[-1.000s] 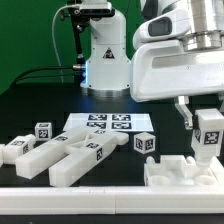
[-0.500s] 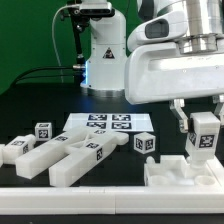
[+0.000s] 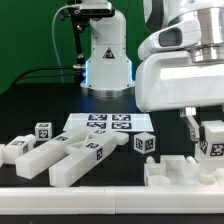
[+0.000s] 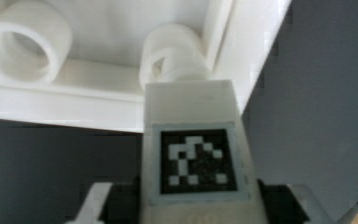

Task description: Assemble chair

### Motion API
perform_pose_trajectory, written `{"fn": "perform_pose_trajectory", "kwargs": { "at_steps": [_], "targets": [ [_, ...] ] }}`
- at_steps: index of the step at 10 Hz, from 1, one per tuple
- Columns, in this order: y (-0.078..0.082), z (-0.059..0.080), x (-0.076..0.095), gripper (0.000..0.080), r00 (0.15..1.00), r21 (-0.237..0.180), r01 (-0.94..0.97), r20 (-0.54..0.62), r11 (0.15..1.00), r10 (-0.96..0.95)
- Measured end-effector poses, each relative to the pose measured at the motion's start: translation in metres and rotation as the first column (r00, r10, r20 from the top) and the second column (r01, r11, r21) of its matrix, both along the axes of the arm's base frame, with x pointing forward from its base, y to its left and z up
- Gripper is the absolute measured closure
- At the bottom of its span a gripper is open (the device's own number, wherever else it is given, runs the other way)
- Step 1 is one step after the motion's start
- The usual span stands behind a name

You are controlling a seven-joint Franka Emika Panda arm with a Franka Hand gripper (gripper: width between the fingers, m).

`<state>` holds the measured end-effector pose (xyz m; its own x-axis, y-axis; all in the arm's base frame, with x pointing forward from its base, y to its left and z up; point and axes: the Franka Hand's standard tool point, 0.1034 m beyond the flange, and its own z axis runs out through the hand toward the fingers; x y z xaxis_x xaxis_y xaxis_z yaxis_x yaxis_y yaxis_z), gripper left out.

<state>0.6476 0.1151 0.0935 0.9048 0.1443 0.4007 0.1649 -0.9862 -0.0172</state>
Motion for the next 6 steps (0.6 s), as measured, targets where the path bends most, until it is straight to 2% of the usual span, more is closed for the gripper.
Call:
{"fn": "perform_pose_trajectory", "kwargs": {
  "at_steps": [2,4,6],
  "targets": [
    [-0.003,-0.002,0.001,0.0515,1.000,-0.001,0.003,0.003,1.000,-0.003],
    [0.000,-0.011,-0.001,0.0515,1.000,0.000,0.001,0.012,1.000,-0.001],
    [0.001,-0.014,-0.001,0.0515,1.000,-0.001,-0.001,0.016,1.000,0.001]
  ]
}}
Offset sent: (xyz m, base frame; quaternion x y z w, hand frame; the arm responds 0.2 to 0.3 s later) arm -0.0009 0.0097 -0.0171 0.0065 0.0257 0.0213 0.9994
